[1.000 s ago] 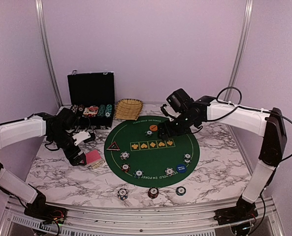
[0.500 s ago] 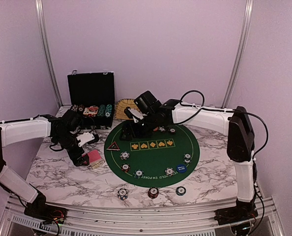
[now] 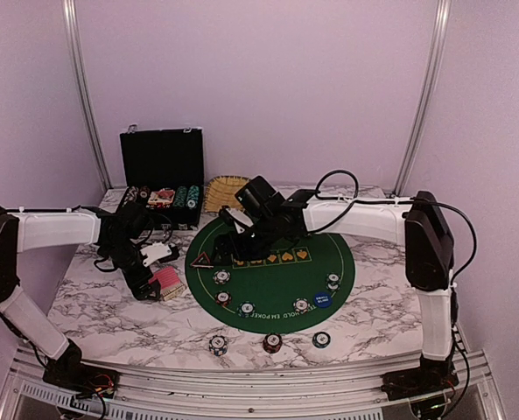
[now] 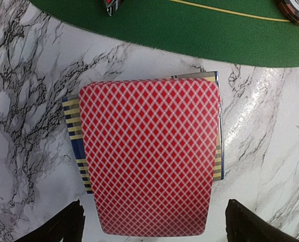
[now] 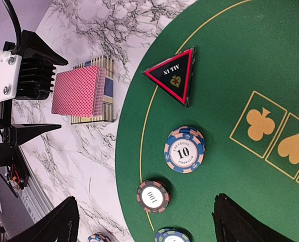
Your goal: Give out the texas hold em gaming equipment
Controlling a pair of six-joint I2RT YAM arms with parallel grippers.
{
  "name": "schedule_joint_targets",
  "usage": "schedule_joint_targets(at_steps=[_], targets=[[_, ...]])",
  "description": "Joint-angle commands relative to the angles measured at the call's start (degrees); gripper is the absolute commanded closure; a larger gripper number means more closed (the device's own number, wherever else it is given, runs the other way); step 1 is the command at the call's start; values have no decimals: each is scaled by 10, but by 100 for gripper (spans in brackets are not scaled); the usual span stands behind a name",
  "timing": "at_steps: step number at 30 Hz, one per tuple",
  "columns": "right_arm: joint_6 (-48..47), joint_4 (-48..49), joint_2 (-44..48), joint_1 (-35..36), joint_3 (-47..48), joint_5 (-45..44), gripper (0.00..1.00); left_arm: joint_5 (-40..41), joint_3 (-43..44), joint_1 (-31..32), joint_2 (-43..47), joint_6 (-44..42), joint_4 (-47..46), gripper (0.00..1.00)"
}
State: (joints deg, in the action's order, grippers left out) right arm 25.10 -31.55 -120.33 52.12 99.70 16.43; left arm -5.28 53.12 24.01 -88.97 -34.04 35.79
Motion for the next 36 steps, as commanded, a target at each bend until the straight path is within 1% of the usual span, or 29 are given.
schedule_joint_targets(at_steps=[1, 22, 36], targets=[[10, 26, 40, -3, -17, -2, 10, 2, 0, 3, -15, -15, -7, 1], [21, 49, 89, -13, -90, -10, 10, 36, 2, 3, -56, -17, -32, 1], [34, 76, 108, -22, -138, 5, 12, 24, 3, 3, -52, -31, -27, 1]])
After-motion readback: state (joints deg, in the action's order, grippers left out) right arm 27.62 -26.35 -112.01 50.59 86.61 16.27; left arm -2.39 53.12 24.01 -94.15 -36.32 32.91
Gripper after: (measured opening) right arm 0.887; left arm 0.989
